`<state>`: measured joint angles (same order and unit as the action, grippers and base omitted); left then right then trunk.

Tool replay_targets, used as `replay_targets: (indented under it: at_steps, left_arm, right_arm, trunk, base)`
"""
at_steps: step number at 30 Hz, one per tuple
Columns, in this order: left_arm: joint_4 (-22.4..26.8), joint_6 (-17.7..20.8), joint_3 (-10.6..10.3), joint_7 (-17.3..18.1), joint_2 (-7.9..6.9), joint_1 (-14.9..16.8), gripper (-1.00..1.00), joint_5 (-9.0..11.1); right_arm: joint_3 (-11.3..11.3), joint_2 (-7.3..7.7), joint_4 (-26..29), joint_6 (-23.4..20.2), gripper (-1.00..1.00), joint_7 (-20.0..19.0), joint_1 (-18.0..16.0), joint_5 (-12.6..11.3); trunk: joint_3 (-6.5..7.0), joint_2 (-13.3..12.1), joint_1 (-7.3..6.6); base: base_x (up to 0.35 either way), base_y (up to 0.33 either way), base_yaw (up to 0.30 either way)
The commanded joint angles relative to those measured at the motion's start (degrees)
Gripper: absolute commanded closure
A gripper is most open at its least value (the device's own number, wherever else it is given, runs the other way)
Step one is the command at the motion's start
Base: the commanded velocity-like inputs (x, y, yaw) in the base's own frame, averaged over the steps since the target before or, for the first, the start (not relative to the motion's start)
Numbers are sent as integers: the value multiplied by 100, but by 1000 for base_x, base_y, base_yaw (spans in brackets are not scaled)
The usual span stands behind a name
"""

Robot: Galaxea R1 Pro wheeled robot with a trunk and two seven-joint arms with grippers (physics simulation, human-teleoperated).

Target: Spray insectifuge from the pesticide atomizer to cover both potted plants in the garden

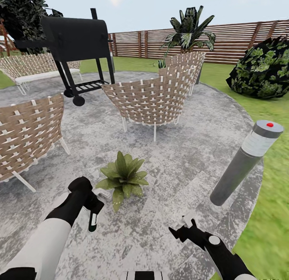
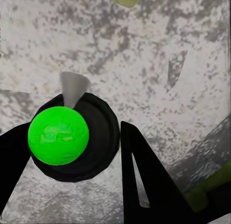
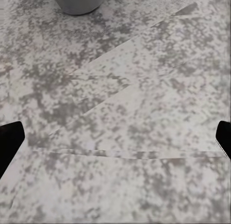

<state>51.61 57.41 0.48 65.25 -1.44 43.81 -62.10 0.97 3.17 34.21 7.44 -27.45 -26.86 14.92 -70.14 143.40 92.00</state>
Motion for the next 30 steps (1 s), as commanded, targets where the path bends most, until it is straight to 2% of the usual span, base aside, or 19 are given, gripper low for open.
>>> replay_targets:
  at_steps: [1, 5, 9, 19, 25, 28, 30]
  left_arm:
    - [7, 33, 5, 56, 1, -1, 100, -48]
    - [7, 33, 5, 57, 10, -8, 100, -48]
    - [7, 25, 3, 58, 7, -10, 100, -48]
    - [7, 15, -13, 75, 17, -34, 100, -61]
    - [7, 16, -11, 124, -15, -12, 100, -53]
    - [7, 10, -20, 373, -150, -8, 100, -82]
    - [7, -21, -38, 914, -376, 14, 100, -110]
  right_arm:
    - [8, 1, -2, 36, -100, 6, -4, 55]
    - [8, -1, -2, 38, -100, 11, -4, 55]
    - [8, 4, -4, 38, -100, 11, -4, 60]
    - [1, 17, 15, 38, -100, 11, -4, 58]
    - [1, 17, 8, 38, -100, 11, -4, 63]
    - [4, 17, 7, 38, -100, 11, -4, 64]
    - [7, 17, 2, 39, -100, 11, -4, 64]
  trunk:
    - [-5, 2, 1]
    - [-5, 2, 1]
    - [-5, 2, 1]
    - [-4, 2, 1]
    - [13, 2, 1]
    - [15, 2, 1]
    - [15, 2, 1]
  base:
    - [195, 169, -296]
    - [247, 184, -279]
    - [270, 104, -70]
    - [103, -24, -6]
    - [67, -14, -145]
    - [5, -1, -31]
    - [1, 0, -5]
